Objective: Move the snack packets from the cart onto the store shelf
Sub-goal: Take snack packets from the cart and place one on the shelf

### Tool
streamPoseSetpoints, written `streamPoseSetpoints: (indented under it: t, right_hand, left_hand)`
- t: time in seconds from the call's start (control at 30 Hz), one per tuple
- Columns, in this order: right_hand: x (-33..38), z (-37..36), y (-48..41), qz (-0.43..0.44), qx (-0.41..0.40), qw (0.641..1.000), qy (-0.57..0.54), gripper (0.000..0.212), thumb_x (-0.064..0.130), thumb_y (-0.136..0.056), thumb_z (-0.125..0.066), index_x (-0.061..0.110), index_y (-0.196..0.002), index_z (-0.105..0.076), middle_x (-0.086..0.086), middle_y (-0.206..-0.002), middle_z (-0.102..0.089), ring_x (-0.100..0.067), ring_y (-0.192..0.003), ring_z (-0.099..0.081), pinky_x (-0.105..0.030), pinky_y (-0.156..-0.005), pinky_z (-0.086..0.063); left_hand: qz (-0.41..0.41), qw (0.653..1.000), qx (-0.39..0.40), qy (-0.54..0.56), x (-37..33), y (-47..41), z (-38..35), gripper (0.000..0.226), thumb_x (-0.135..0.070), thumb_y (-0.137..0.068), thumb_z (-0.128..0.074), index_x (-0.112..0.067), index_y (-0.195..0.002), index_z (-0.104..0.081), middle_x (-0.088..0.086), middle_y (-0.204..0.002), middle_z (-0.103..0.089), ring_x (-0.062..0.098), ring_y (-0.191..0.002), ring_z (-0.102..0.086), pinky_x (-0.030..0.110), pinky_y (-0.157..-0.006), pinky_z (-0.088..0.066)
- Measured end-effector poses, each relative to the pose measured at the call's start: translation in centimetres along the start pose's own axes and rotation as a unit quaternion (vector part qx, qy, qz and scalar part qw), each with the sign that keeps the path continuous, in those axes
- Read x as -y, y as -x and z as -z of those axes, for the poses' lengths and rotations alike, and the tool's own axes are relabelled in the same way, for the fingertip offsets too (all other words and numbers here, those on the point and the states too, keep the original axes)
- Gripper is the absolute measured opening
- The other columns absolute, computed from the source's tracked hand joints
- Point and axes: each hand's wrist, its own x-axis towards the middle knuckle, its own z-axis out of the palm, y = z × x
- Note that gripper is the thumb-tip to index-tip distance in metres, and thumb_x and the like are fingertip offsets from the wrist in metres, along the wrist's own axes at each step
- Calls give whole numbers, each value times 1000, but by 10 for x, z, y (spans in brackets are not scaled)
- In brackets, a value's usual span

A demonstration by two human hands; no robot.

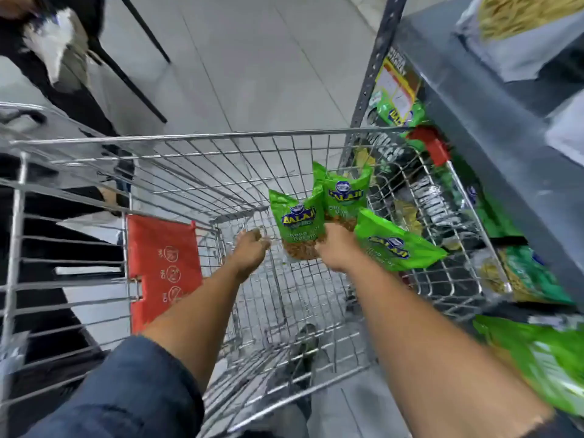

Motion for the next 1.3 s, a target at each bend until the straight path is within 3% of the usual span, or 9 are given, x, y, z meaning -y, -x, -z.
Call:
streamPoseSetpoints:
  t: [0.13,0.23,0.33,0.47,0.73,0.9,1.07,1.23,1.3]
  right_hand:
    - [-11,-15,-23,-33,42,999,-8,24,9,-88,-56,9,-112,-54,-18,-114,-64,-33,-99,-58,-28,-76,-39]
    - [-11,-24,-33,-25,53,998,6,10,12,-89,-52,13,-99,-53,-19,-111,-63,-35,-96,-59,-34,-76,-46]
    - [-10,-30,-40,-18,43,999,18,8,13,-89,-52,13,-97,-55,-18,-108,-65,-36,-94,-60,-38,-79,-51]
    - [-9,-29,-41,-30,35,999,9,12,20,-84,-61,15,-95,-61,-15,-99,-68,-36,-90,-64,-44,-80,-55]
    - [-7,-21,-19,-27,-14,999,19,22,27,-76,-70,7,-81,-65,-20,-90,-69,-36,-84,-65,-34,-70,-47]
    - [14,13,37,-13,-92,995,-24,21,26,-78,-71,7,-75,-65,-20,-87,-70,-35,-80,-63,-32,-65,-43]
    - [29,57,104,18,-186,980,-63,19,25,-80,-66,10,-89,-71,-18,-90,-72,-36,-84,-66,-33,-65,-48]
    - [28,108,170,41,-303,940,-148,20,30,-84,-65,12,-87,-71,-18,-85,-73,-37,-79,-64,-32,-59,-39]
    - [6,141,220,39,-386,907,-165,22,30,-84,-65,10,-87,-72,-21,-85,-72,-40,-81,-63,-34,-58,-35]
  left_hand:
    - [7,998,56,39,-2,-12,-22,51,0,-89,-51,2,-139,-38,20,-147,-41,32,-134,-41,40,-112,-34]
    - [-17,994,73,80,-7,-17,-38,29,9,-82,-51,-9,-99,-64,15,-109,-68,18,-98,-66,21,-83,-52]
    - [-36,994,63,81,-8,-21,-47,32,10,-80,-52,-20,-78,-63,1,-85,-68,-5,-69,-67,7,-61,-50]
    - [-55,997,47,30,-4,-24,-45,16,-3,-85,-57,-5,-94,-70,17,-101,-73,22,-91,-65,32,-83,-50]
    - [-106,993,-18,-49,-8,-10,-42,13,-9,-82,-64,-5,-71,-71,12,-65,-66,17,-65,-55,27,-57,-39]
    - [-177,981,-66,-36,-39,46,-19,14,-11,-83,-62,-11,-76,-73,8,-70,-71,14,-64,-58,25,-58,-42]
    - [-276,958,-73,-11,-79,113,-4,42,-9,-86,-61,-24,-47,-56,1,-50,-57,6,-49,-47,27,-57,-37]
    - [-383,918,-88,-54,-138,175,-2,41,-23,-87,-63,-23,-47,-53,-5,-42,-52,-2,-40,-42,19,-44,-30]
    - [-434,898,-44,-51,-169,222,-25,40,-23,-88,-62,-20,-49,-52,-5,-47,-54,0,-43,-41,21,-46,-31]
